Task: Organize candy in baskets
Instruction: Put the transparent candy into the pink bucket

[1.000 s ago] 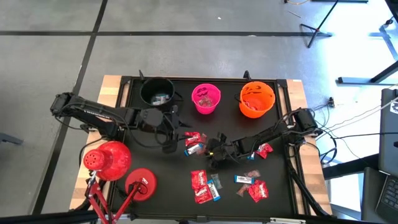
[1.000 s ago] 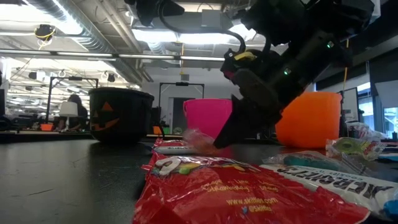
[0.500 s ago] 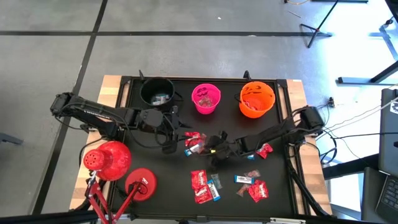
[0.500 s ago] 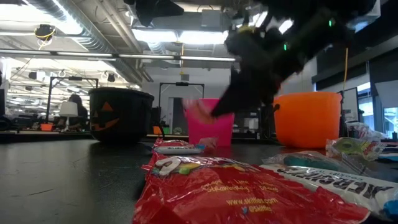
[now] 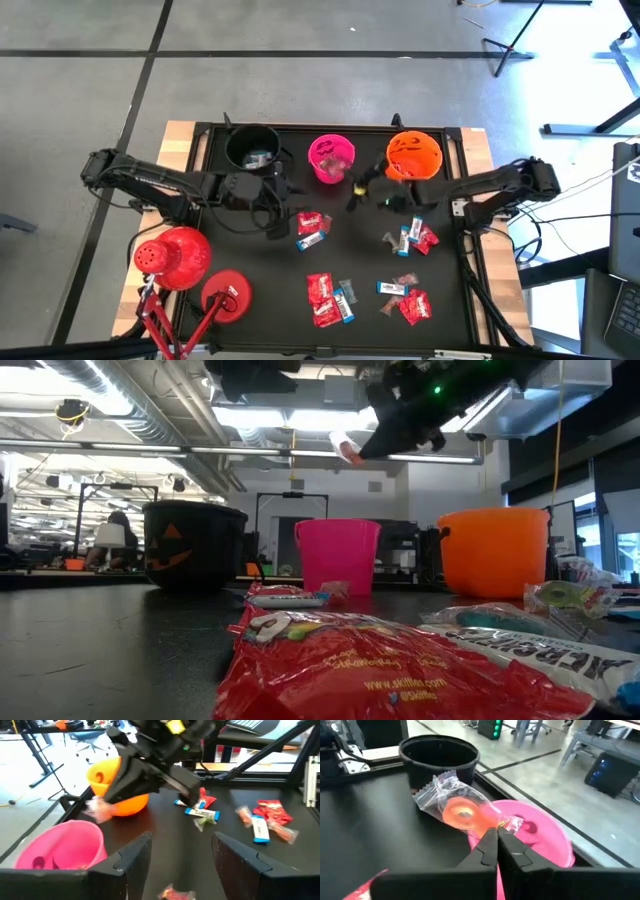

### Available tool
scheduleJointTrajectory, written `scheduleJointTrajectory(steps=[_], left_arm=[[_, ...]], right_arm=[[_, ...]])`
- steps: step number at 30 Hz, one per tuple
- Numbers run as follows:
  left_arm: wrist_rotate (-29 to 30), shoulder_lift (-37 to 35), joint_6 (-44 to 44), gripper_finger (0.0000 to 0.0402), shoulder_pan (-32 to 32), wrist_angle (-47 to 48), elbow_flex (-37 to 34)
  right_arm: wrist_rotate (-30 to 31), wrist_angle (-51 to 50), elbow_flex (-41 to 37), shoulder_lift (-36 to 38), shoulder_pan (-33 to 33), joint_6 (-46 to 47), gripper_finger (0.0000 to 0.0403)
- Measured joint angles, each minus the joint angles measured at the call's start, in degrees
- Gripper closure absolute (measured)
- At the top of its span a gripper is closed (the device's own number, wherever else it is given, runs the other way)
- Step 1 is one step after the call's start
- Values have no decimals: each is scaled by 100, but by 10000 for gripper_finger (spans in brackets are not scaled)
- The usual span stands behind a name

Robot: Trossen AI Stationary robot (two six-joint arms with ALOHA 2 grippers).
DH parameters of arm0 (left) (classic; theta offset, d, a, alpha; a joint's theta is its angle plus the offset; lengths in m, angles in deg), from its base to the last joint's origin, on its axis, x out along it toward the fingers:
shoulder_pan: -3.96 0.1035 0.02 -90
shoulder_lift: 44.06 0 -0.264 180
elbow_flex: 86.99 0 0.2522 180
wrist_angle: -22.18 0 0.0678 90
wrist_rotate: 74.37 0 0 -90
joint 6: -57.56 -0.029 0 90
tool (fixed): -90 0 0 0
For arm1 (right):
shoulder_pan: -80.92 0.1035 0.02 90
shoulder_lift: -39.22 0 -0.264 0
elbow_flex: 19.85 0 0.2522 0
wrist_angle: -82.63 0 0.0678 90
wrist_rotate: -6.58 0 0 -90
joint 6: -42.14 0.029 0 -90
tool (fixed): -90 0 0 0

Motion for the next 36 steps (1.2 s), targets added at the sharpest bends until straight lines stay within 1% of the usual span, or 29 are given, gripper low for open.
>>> scheduleJointTrajectory(steps=[3,5,11,14,16,20,26,27,28,30,33,36], left_arm=[[-71,60,-73,206,98,-75,7],[-96,103,-83,206,177,-96,7],[-102,248,-439,206,441,-136,4],[-147,251,-658,206,522,-123,4],[-142,251,-708,206,558,-120,4],[-144,251,-873,206,560,-108,4],[-144,249,-975,206,474,14,4],[-144,249,-977,206,458,67,4],[-144,249,-977,206,437,124,4],[-146,249,-966,206,408,197,4],[-145,249,-957,206,386,251,4],[-144,247,-955,206,388,258,2]], right_arm=[[-793,177,0,4,-505,-394,402],[-1252,179,0,-18,-828,-485,402],[-1842,55,-2,-177,-1546,-475,403],[-2202,135,-2,-263,-1715,-236,401],[-2272,172,-2,-306,-1768,-125,396],[-2274,301,-2,-315,-1759,-17,365],[-2252,325,-2,-315,-1755,72,282],[-2317,300,-2,-300,-1751,59,269],[-2504,241,-2,-272,-1727,24,258],[-2759,86,-2,-183,-1627,-59,242],[-2762,-620,-2,30,-1295,-75,235],[-2508,-1888,0,322,-827,140,234]])
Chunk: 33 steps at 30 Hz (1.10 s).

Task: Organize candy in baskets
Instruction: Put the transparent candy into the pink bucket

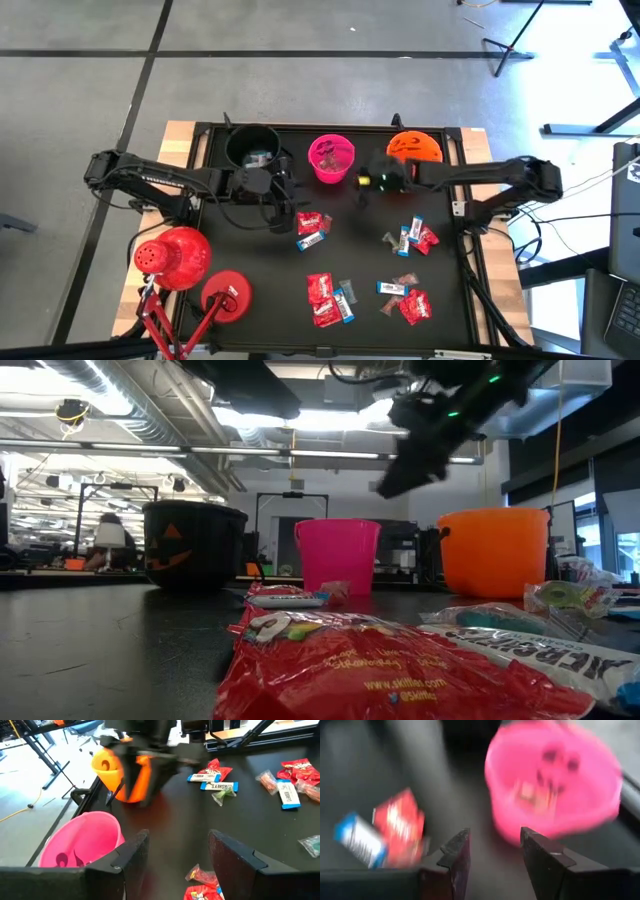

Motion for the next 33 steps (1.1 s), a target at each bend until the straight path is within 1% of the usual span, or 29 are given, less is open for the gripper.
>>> scheduleJointTrajectory(steps=[2,5,8,10,14,19,24,27,33], left_arm=[[0,0,4,206,0,2,0],[0,0,4,206,0,0,0],[0,0,7,206,0,-5,-2],[0,0,9,206,0,-5,-2],[0,-2,27,206,0,-5,-2],[0,-2,125,206,0,-9,-3],[-2,-2,222,206,0,-14,-4],[-3,-2,332,206,0,-48,-4],[-4,-2,437,206,0,-51,-4]], right_arm=[[145,-882,0,174,360,464,234],[45,-2123,0,316,904,1461,233],[37,-2947,0,320,1535,2471,233],[157,-3179,0,301,1950,2967,233],[474,-3418,0,271,2567,3736,233],[1001,-3479,0,196,3012,4482,233],[1039,-3593,0,-29,3337,4999,233],[1072,-3469,-75,-171,3536,5224,233],[1027,-2780,-754,-259,3768,5987,233]])
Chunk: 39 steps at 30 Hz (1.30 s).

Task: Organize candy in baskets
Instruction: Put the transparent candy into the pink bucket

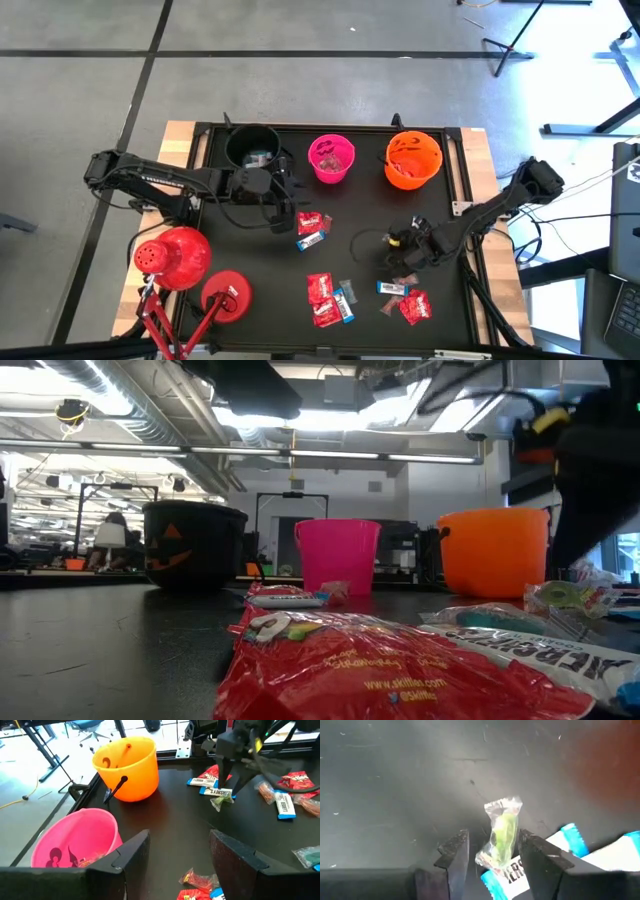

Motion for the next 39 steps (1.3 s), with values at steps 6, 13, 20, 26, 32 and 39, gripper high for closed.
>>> scheduleJointTrajectory(steps=[6,13,20,26,32,39], left_arm=[[0,0,7,206,0,-59,0],[-129,0,4,206,-10,-70,0],[-129,0,-9,206,-4,-72,0],[-129,0,-13,206,-4,-70,0],[-126,0,-15,206,-4,-70,0],[-122,0,-16,206,-4,-70,0]], right_arm=[[15,590,-597,0,-8,514,233],[10,901,-938,0,-8,845,246],[4,898,-957,0,-8,767,338],[58,1092,-957,20,-8,677,391],[309,1935,-957,20,-10,181,372],[316,3428,-955,20,-329,-1122,393]])
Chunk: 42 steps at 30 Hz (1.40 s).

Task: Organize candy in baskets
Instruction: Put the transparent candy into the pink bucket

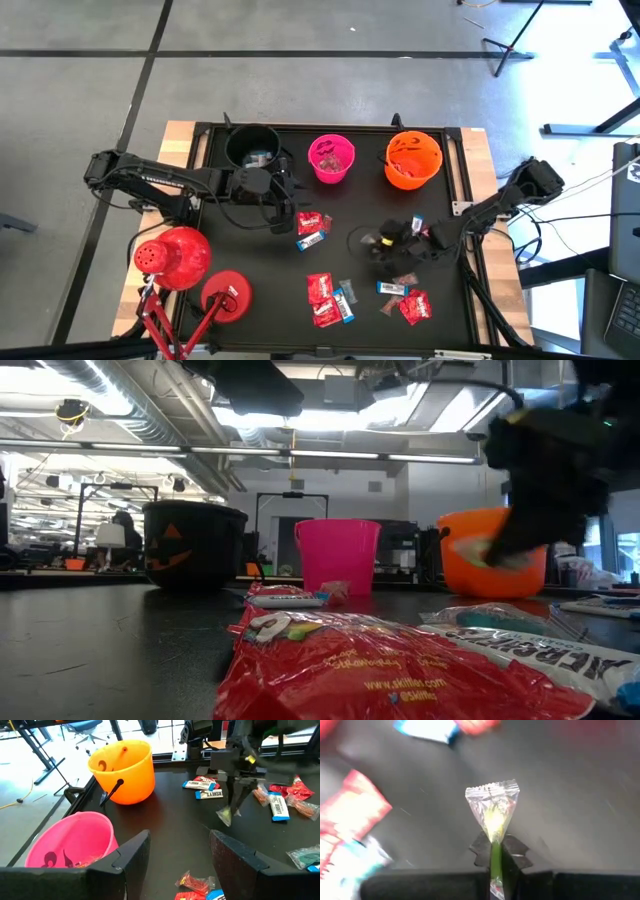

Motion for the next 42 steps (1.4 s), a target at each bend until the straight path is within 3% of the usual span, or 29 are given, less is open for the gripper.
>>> scheduleJointTrajectory(steps=[10,18,24,35,42], left_arm=[[26,0,3,206,0,2,0],[39,-7,-117,206,0,5,0],[81,-493,-285,206,37,32,4],[-307,-942,-458,206,477,698,2],[-310,-1073,-439,206,666,706,-44]], right_arm=[[-750,1943,2,2,-1227,-2405,377],[-1657,3094,2,2,-2422,-3370,376],[-2347,3903,14,2,-3148,-3859,375],[-2425,2788,1146,-75,-4170,-5100,375],[-2540,2668,1433,-455,-4866,-5198,375]])
